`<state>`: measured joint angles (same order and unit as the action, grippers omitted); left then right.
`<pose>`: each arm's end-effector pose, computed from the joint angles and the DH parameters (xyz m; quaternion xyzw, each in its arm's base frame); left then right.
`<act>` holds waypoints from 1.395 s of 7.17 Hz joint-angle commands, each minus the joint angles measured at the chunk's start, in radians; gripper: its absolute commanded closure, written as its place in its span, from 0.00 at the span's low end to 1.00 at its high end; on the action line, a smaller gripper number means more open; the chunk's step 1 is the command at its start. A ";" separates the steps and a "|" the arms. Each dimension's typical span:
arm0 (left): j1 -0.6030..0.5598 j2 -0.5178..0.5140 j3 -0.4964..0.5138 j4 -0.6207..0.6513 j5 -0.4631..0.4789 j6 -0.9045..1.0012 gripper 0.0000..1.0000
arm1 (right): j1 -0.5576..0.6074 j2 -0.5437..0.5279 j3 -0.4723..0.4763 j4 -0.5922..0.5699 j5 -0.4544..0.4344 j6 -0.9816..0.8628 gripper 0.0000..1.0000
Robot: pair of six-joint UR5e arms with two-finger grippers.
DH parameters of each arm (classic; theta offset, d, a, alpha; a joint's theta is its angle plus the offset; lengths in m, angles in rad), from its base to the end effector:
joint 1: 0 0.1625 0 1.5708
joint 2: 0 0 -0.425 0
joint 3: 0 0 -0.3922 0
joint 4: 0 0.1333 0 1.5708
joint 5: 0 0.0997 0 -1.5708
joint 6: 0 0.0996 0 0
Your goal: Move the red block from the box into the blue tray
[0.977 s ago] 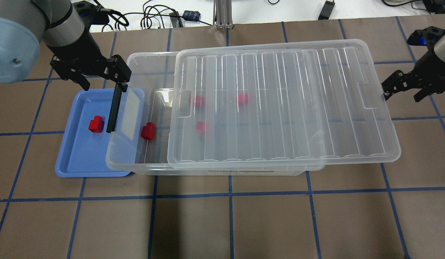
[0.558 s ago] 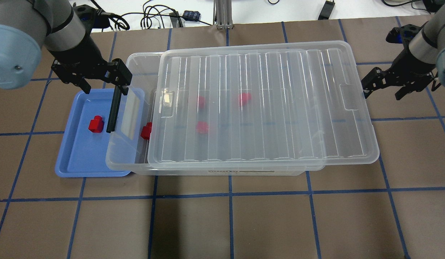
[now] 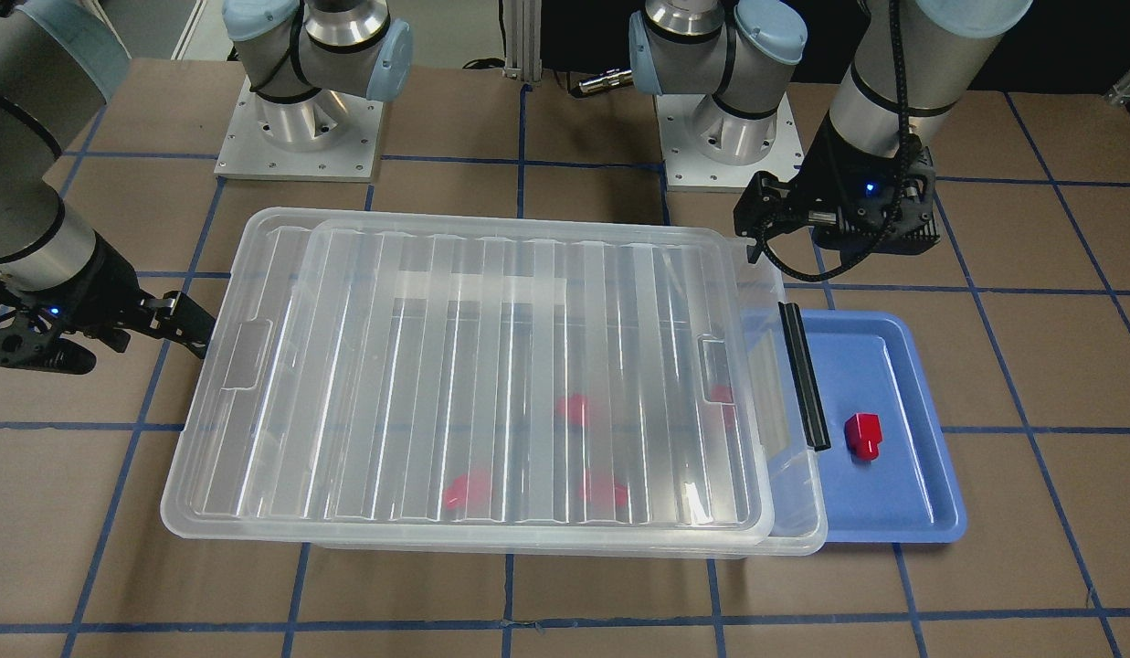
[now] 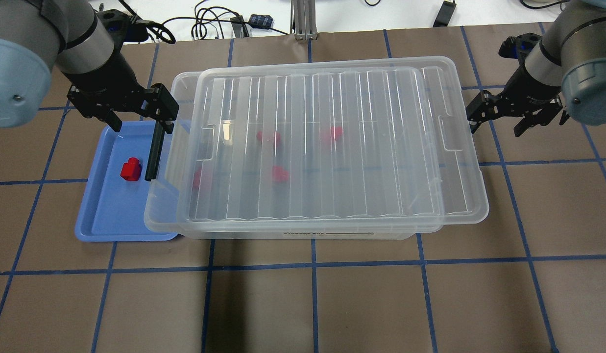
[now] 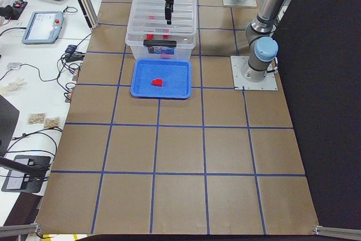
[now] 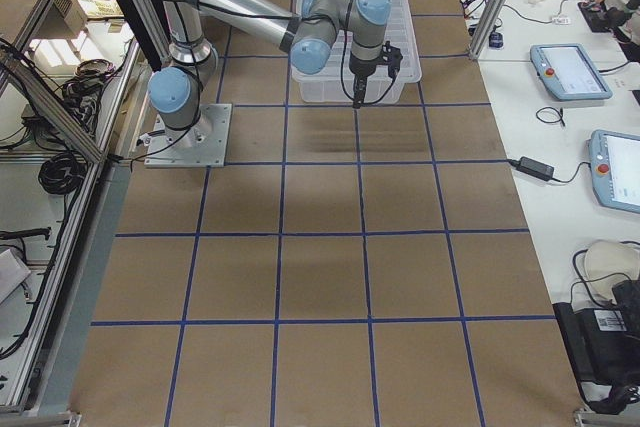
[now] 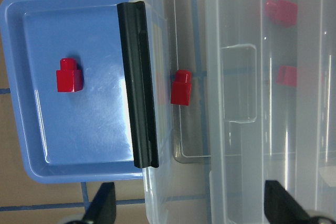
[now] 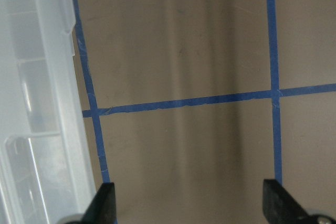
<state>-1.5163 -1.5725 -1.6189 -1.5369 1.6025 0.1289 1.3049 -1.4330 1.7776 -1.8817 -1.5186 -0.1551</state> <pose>-0.1032 -0.4969 0.4668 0.0373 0.9991 0.0094 0.0151 -0.0040 -0.5418 0.3482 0.0558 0.9980 0.0110 0.0290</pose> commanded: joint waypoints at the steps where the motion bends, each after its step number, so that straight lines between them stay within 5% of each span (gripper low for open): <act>1: 0.001 0.012 -0.001 -0.017 -0.019 -0.003 0.00 | 0.029 0.002 -0.001 -0.001 0.000 0.044 0.00; 7: 0.001 0.006 -0.012 -0.017 -0.026 -0.040 0.00 | 0.060 0.002 -0.062 -0.013 -0.015 0.069 0.00; 10: 0.001 0.006 -0.013 -0.019 -0.021 -0.040 0.00 | 0.062 -0.113 -0.196 0.201 -0.031 0.075 0.00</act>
<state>-1.5156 -1.5661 -1.6317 -1.5552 1.5799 0.0889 1.3644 -1.4774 1.6336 -1.7871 -1.5457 -0.0842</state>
